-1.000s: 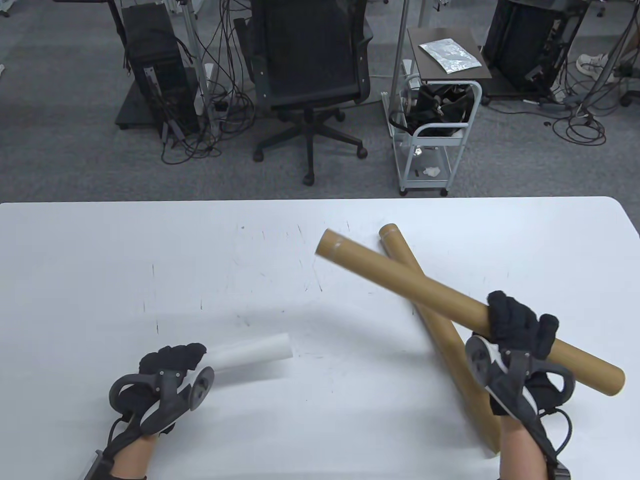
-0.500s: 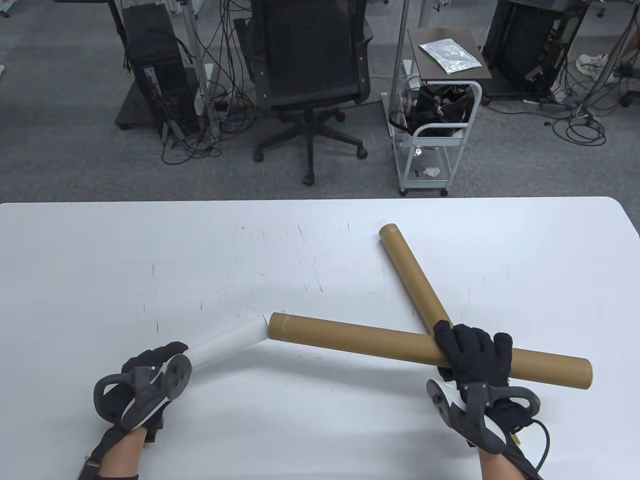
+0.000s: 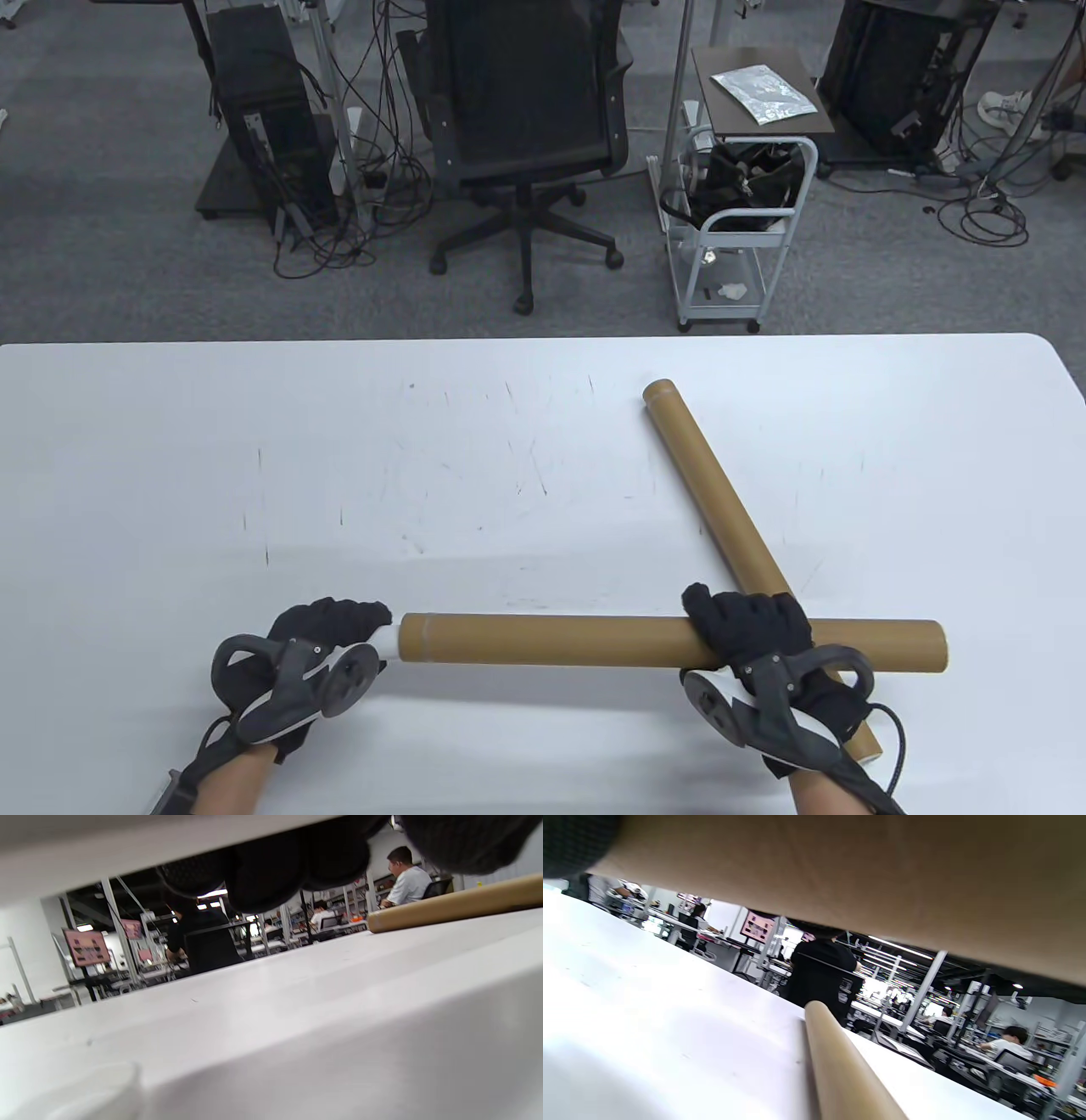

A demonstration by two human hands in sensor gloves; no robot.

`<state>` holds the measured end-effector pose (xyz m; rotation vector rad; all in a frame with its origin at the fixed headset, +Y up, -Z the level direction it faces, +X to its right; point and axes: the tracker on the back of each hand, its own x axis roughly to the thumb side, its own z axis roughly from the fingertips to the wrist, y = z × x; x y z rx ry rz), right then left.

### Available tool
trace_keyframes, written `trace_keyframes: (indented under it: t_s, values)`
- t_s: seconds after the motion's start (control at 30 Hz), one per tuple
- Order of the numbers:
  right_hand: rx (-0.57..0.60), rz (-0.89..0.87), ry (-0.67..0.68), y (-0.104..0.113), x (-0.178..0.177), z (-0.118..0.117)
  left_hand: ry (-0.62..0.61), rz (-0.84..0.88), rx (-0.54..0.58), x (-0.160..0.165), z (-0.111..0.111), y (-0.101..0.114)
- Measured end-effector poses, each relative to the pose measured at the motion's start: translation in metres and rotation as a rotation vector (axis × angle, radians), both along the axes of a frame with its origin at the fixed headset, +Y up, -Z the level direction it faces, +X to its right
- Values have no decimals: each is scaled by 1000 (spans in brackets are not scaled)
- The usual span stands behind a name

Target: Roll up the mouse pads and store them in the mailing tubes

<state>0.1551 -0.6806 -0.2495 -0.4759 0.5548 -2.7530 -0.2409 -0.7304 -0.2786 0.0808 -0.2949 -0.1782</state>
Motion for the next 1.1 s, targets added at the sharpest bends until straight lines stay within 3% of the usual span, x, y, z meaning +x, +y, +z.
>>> trace_keyframes:
  t_s: [0.07,0.17,0.3,0.37,0.47,0.57,0.63,0.7,0.8,1.0,1.07,1.1]
  values:
    - [13,30,-40,4,5,-2,-48,23,-129,5,1,-3]
    - [-42,-19,-69,3,17,-6,-60,136,-158,8,0,-1]
    - [-94,-107,-55,-2,25,-6,-71,187,-46,4,5,5]
    - [-134,-180,22,0,10,1,-96,237,-3,5,10,7]
    - [7,-52,2,8,-5,13,-52,132,137,-9,10,7]
    - [14,-78,-25,9,-10,17,69,309,166,-28,4,6]
    - [-19,-113,-14,10,-7,17,206,306,191,-45,-3,7]
    - [-39,-117,-14,12,-12,18,233,375,181,-50,-3,8]
    - [-21,-148,-30,13,-12,17,394,255,118,-53,-6,10]
    - [-26,-133,-41,9,-8,15,318,416,81,-51,-5,13]
    - [-34,-146,-48,7,-9,13,178,561,5,-43,-3,13]
    - [-39,-149,-45,6,-10,12,43,616,-60,-35,-2,12]
